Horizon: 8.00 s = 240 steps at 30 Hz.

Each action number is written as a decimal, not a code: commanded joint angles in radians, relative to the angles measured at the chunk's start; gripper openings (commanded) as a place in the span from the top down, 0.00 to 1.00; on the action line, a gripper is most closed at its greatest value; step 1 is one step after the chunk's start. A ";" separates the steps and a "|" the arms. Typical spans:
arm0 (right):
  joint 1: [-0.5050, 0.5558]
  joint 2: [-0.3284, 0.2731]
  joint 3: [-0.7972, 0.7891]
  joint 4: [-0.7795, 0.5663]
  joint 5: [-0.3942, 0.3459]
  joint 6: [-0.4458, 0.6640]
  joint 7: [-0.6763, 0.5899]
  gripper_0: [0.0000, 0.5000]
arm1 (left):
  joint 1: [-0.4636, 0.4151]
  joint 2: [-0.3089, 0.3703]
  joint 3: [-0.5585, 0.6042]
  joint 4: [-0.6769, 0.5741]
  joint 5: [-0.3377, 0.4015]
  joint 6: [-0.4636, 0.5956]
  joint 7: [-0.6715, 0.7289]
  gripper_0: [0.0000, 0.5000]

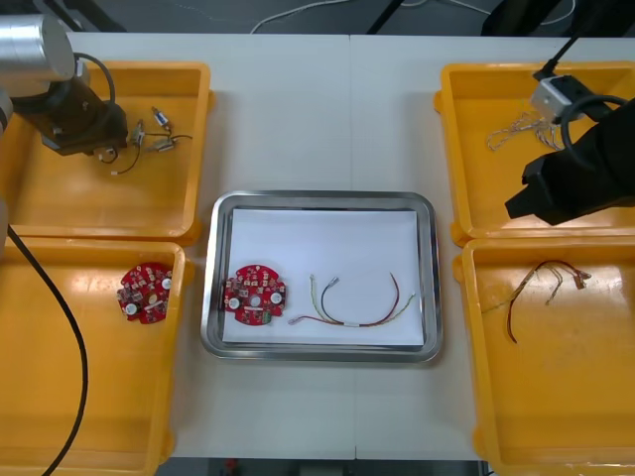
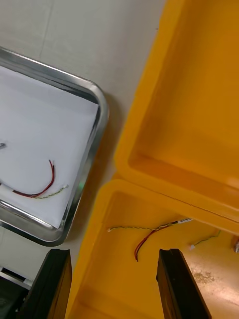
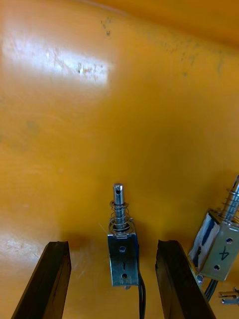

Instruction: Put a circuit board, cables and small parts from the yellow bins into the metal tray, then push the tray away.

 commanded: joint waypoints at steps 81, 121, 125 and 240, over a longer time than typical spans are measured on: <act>-0.248 -0.086 0.231 1.087 0.216 -1.030 0.508 0.00 | 0.420 0.192 -0.172 -1.595 0.477 0.771 0.853 1.00; -0.270 0.072 0.265 1.262 0.213 -1.154 0.537 0.06 | 0.177 -0.006 -0.586 -1.163 0.294 0.485 0.789 1.00; -0.270 0.077 0.265 1.268 0.210 -1.154 0.535 0.35 | 0.179 -0.010 -0.613 -1.162 0.282 0.488 0.775 1.00; -0.277 -0.011 0.133 1.128 0.192 -0.561 1.225 0.00 | 0.214 0.172 -0.138 -1.150 0.228 0.771 0.297 0.00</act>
